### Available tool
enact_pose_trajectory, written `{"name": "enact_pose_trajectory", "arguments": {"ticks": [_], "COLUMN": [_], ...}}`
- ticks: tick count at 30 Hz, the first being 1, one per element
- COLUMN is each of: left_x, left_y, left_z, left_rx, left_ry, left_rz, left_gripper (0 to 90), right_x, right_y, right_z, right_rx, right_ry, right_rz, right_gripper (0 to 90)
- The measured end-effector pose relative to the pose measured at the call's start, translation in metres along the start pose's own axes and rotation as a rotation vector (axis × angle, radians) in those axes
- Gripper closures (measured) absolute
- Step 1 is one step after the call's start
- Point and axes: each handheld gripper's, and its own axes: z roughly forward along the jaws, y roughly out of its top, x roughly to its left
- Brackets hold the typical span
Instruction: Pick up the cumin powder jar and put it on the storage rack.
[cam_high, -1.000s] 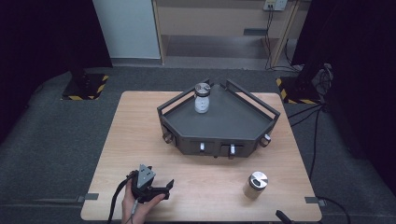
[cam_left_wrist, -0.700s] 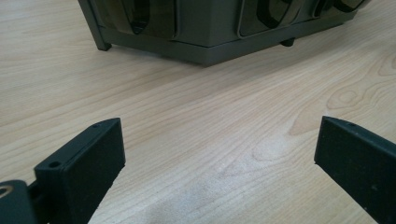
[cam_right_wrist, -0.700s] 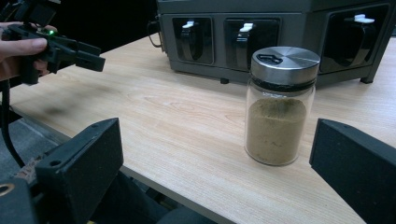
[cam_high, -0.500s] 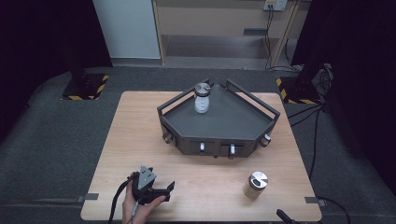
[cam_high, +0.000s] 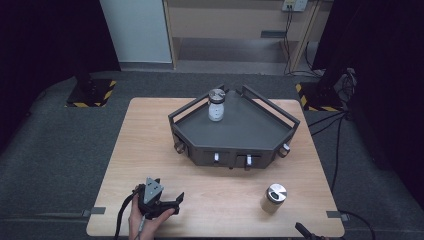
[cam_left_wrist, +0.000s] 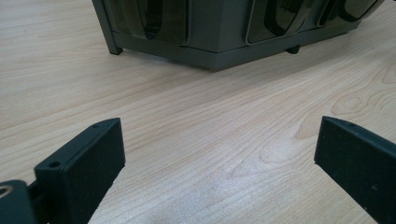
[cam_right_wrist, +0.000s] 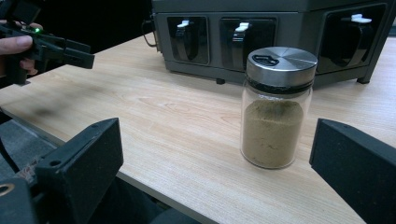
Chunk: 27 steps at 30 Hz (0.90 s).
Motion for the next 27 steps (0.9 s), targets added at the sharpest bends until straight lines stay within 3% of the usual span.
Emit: {"name": "enact_pose_trajectory", "arguments": {"ticks": [27], "left_x": [-0.0005], "left_y": [-0.002], "left_z": [-0.0022], "left_rx": [-0.015], "left_ry": [0.012], "left_rz": [-0.006], "left_gripper": [0.9], "right_x": [0.0001], "right_y": [0.0014], "right_z": [0.0033], "right_rx": [0.006], "right_ry": [-0.008], "right_rz": [0.002], "right_gripper": [2.8]}}
